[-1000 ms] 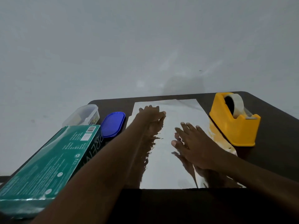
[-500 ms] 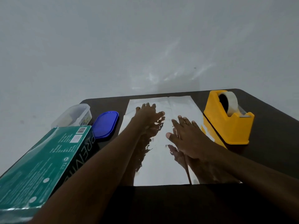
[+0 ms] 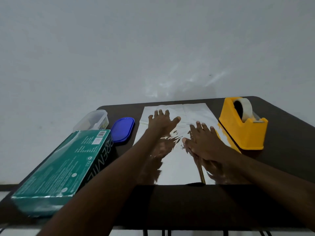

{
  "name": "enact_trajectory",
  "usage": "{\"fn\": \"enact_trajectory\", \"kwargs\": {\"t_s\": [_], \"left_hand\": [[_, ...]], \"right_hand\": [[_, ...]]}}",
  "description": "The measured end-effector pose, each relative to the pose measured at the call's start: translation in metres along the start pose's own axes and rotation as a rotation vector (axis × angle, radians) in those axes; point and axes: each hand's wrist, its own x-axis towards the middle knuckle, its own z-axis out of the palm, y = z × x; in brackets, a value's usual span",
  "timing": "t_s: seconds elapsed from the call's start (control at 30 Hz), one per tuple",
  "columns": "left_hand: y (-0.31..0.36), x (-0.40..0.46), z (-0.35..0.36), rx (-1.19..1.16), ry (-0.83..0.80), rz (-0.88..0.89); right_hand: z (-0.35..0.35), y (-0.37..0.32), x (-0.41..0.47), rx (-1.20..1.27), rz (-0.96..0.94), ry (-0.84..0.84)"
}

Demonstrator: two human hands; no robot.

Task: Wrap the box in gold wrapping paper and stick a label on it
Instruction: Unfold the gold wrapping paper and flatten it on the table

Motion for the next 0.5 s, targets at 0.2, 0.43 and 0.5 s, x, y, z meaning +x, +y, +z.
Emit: {"fn": "enact_trajectory", "kwargs": {"t_s": [0.2, 0.43, 0.5], "left_hand": [[-0.006, -0.02, 0.023, 0.08, -0.118, -0.001], [-0.004, -0.032, -0.014, 0.008, -0.006, -0.016], [-0.005, -0.037, -0.033, 0.039, 0.012, -0.013]], "right_hand": [[0.002, -0.003, -0.005, 0.004, -0.02, -0.03], [-0.015, -0.007, -0.011, 0.02, -0.009, 0.008], [-0.026, -0.013, -0.011, 0.046, -0.026, 0.056]]}}
